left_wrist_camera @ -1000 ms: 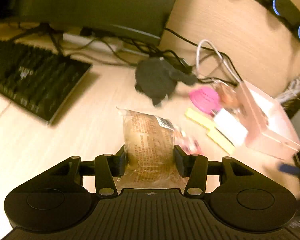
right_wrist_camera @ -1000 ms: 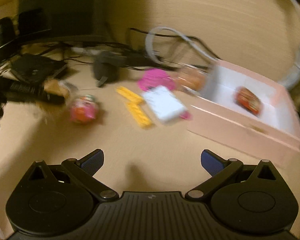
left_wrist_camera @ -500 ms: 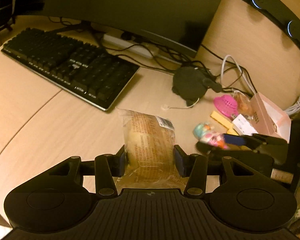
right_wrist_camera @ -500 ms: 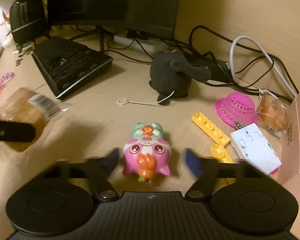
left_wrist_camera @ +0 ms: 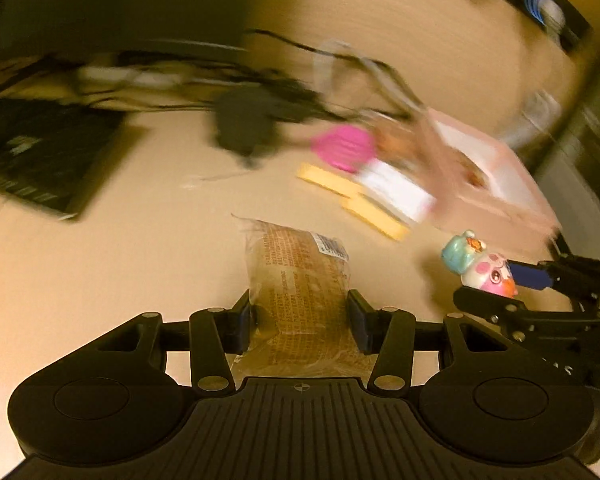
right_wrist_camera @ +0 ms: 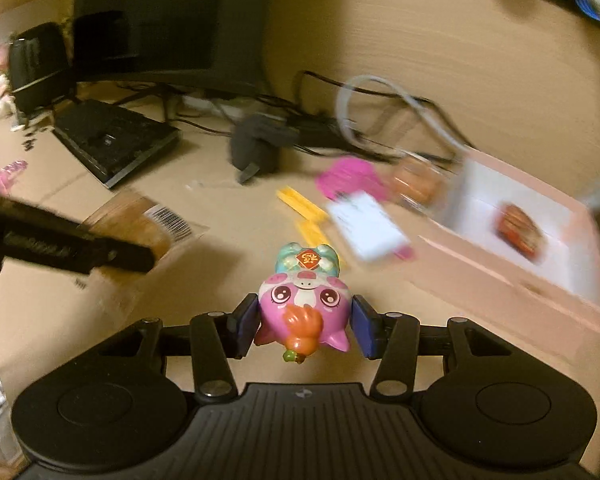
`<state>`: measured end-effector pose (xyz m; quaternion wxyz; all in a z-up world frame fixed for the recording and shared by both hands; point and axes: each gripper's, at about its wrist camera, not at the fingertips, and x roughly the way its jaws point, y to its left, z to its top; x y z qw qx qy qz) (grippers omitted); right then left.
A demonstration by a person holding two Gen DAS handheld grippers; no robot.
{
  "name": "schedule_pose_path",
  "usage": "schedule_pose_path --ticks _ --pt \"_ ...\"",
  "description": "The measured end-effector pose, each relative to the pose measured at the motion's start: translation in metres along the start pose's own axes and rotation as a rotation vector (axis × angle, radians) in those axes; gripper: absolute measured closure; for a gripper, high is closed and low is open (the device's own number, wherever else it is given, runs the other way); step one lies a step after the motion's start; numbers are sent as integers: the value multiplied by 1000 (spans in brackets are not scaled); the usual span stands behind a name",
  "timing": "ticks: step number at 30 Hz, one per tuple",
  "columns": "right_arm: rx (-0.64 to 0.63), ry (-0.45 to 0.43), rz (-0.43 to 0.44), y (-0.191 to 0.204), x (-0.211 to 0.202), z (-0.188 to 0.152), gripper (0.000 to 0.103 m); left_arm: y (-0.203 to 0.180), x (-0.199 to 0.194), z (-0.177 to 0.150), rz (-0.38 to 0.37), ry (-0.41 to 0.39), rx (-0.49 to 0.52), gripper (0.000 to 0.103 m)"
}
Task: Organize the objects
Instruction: 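Carry the bread packet and owl toy over the pink box and release both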
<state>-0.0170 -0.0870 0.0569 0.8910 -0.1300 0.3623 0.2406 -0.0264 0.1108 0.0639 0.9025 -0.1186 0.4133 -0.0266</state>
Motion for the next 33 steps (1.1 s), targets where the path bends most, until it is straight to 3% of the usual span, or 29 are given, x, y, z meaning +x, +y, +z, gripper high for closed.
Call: schedule_pose_path --ticks 3,6,11,16,18,20,23,28,31,33 --pt "27 25 -61 -18 -23 -24 54 -36 11 1 -68 44 124 51" --pt "56 20 -116 -36 -46 -42 54 -72 17 10 -119 30 195 51" --pt "140 -18 -175 -63 -76 -55 54 -125 24 50 -198 -82 207 51" --pt "195 -49 -202 -78 -89 -58 54 -166 58 108 -271 -204 138 50" --pt "215 -53 -205 -82 -85 -59 54 -182 90 119 -225 -218 179 50" --pt "223 -55 -215 -84 -83 -63 54 -192 122 122 -180 -158 210 51" --pt "242 -54 -216 -88 -81 -66 54 -185 134 121 -212 -164 138 51" --pt "257 -92 -235 -104 -74 -55 54 -140 94 103 -174 -266 49 51" --pt "255 -155 -265 -122 -67 -28 54 -104 69 76 -89 -287 73 51" --pt "256 -224 -284 -137 -61 0 54 -78 58 56 -32 -259 49 51"
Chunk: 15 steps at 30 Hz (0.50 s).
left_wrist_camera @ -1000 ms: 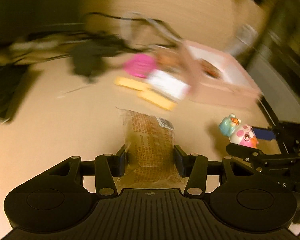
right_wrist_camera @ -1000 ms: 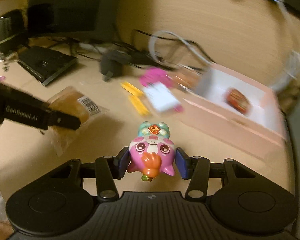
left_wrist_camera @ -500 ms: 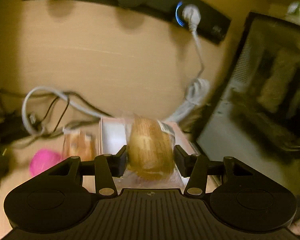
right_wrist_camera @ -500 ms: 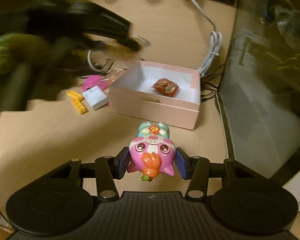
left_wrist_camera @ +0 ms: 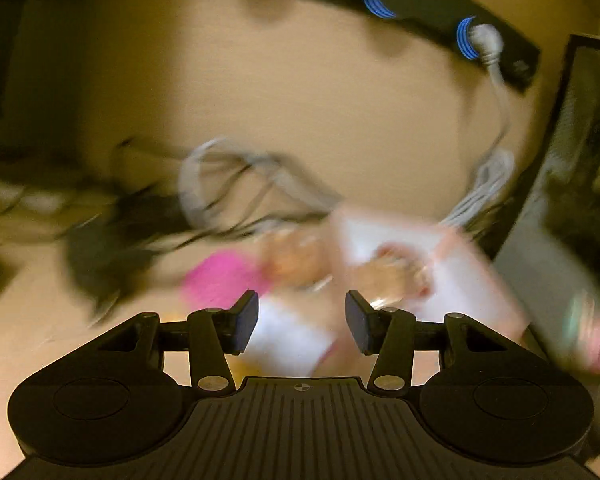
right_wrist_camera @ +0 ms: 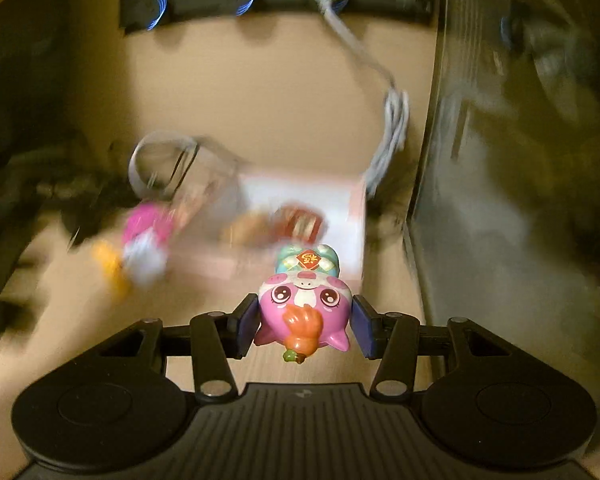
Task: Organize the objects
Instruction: 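Carry the bread packet and owl toy over the pink box and release both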
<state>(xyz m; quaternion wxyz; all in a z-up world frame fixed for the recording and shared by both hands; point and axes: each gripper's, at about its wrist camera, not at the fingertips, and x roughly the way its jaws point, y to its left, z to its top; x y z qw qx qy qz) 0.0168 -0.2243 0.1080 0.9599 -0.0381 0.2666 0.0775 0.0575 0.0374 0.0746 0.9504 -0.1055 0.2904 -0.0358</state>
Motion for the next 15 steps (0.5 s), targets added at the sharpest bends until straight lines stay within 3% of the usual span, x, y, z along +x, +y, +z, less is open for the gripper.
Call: schedule_pose_path --ticks 2,4,5,9,11,15 --pt "13 -61 -8 -6 18 25 54 23 -11 -14 47 42 -53 51" --pt "43 -70 -25 -11 40 47 35 46 -18 -28 111 77 -110 51" --pt "58 -61 -25 -11 49 55 17 55 -21 -31 133 83 -128 51" --pt "57 -11 34 5 70 54 12 91 -34 -33 209 88 -167 51" --pt "21 12 56 22 70 38 6 104 -32 -27 234 88 -190 51" --pt "-75 79 95 55 65 -1 5 128 -12 2 262 72 -249 51"
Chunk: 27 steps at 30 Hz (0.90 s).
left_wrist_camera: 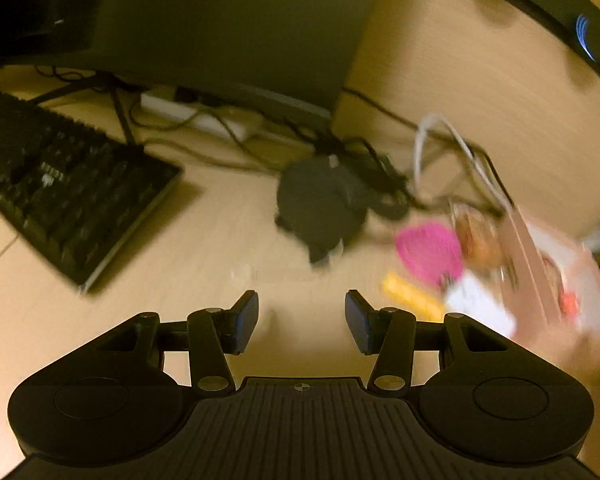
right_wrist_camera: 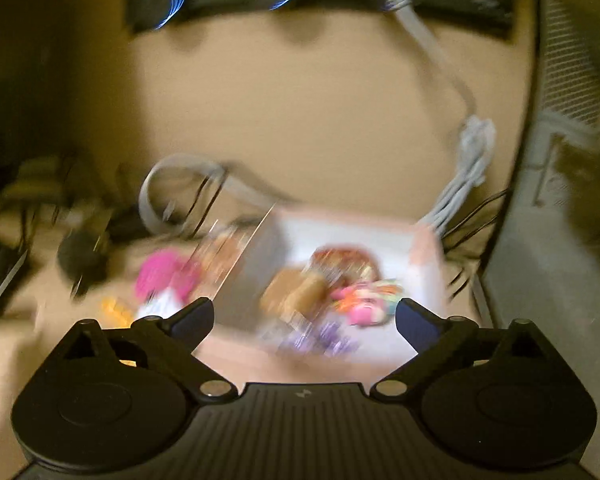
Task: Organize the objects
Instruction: 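Carry the bread packet and owl toy over the pink box and release both, then grasp the black plush toy with the left tool and lift it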
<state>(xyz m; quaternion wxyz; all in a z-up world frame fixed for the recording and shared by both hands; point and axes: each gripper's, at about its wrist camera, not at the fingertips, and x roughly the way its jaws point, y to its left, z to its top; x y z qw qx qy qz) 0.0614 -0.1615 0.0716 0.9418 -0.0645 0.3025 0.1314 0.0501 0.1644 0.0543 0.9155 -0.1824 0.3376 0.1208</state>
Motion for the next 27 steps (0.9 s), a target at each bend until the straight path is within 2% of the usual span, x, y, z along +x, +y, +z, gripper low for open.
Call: schedule_pose_path --ticks 4,5,8,10,12,14,15,17,19,21,24,27 --pt "-50 35 6 18 -5 -23 5 -12 20 42 -24 -35 -99 51" --pt "-51 44 7 20 -6 -28 5 -18 29 50 -9 -34 -96 50" --pt "-34 71 10 18 -6 -34 4 -33 60 67 101 -1 -53 49" --pt "-25 93 1 16 -6 -38 3 -36 78 71 110 10 -60 38" --pt "-20 108 2 14 -9 -46 1 -39 93 74 108 21 -44 21" --pt "-30 113 2 13 -14 -52 0 -40 105 73 121 44 -36 9" --pt "-42 116 -2 13 -16 -55 0 -39 112 74 118 63 -48 7" --pt "-55 116 -16 14 -18 -60 0 -37 119 72 93 82 -84 11" --pt "-64 118 -20 14 -20 -62 0 -33 119 69 40 89 -113 22" --pt "-71 125 -19 15 -18 -63 0 -32 115 66 -2 110 -124 25" --pt "-74 133 -11 18 -13 -62 0 -32 102 54 -73 131 -73 25" --pt "-89 138 10 28 -6 -60 0 -33 78 34 -91 147 -7 25"
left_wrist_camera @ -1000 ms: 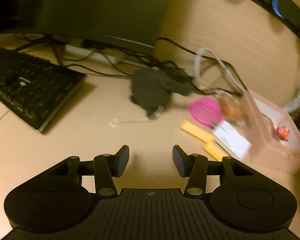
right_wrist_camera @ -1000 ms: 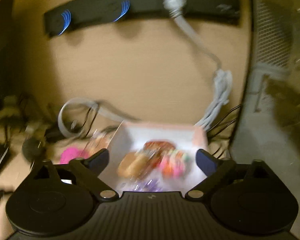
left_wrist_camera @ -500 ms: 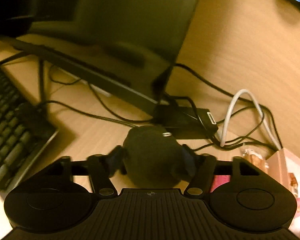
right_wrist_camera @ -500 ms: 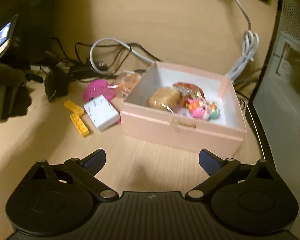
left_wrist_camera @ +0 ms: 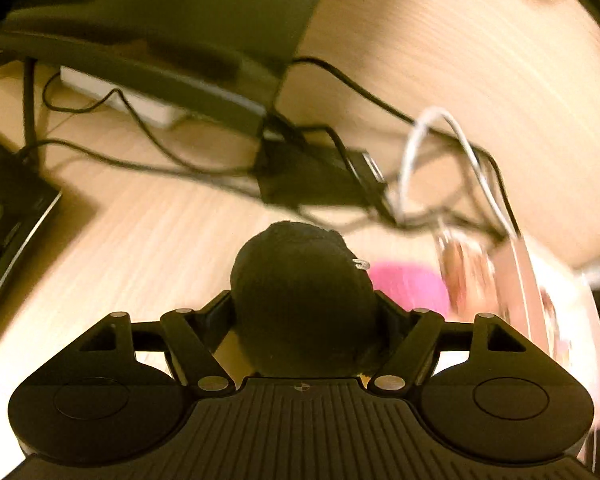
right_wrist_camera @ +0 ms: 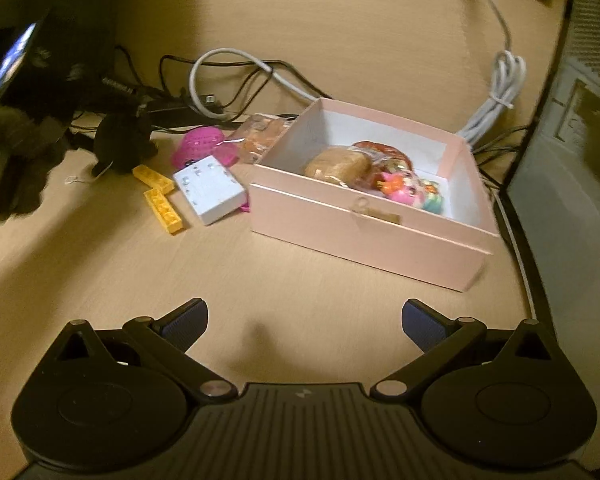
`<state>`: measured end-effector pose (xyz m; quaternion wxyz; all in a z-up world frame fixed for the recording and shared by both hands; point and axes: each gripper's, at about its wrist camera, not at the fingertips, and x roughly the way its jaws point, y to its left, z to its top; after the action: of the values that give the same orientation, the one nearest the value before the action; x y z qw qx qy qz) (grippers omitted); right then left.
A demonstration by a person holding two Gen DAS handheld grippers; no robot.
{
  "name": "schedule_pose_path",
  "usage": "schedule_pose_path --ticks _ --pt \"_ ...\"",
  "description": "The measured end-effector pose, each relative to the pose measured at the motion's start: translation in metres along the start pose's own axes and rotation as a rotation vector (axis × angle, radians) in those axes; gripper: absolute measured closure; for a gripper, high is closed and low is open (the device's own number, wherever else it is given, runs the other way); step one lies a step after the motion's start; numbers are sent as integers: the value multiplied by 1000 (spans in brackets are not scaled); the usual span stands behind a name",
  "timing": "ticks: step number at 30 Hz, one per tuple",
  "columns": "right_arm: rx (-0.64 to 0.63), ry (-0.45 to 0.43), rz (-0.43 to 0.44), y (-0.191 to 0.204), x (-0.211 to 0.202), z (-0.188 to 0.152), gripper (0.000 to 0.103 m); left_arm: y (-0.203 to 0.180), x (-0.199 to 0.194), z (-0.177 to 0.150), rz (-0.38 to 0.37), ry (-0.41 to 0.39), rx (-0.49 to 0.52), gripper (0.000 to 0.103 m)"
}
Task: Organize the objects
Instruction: 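Grasp the black plush toy with the left tool and lift it, then grasp a yellow toy brick with the right tool and lift it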
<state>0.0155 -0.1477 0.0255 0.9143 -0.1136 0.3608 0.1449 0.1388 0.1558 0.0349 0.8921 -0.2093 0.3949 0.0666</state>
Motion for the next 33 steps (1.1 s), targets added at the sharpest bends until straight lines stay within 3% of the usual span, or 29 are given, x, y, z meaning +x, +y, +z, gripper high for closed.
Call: schedule_pose_path --ticks 5,9,13,19,22,23,24,25,27,30,33 --pt "-31 1 59 23 15 11 0 -2 -51 -45 -50 15 116 26" --pt "-23 20 140 49 41 26 0 1 -88 -78 -33 3 161 27" --pt "5 33 168 74 70 45 0 18 -109 -93 -37 11 129 27" --pt "18 33 132 96 109 71 0 50 -127 -96 -28 2 50 27" --pt "19 22 119 102 118 78 11 67 -134 -94 -29 -9 -5 27" --pt "5 17 129 104 118 80 20 71 -136 -94 -29 -11 -15 27" --pt "-10 17 153 107 117 82 34 74 -137 -94 -27 -12 -25 27" --pt "-20 20 172 109 115 82 42 76 -137 -94 -25 -12 -32 27" --pt "-58 26 191 116 109 83 71 79 -137 -94 -24 -7 -43 27" --pt "-120 22 202 125 98 75 83 78 -135 -95 -34 2 -51 27" --pt "-154 15 211 126 85 63 85 71 -131 -96 -53 9 -50 27"
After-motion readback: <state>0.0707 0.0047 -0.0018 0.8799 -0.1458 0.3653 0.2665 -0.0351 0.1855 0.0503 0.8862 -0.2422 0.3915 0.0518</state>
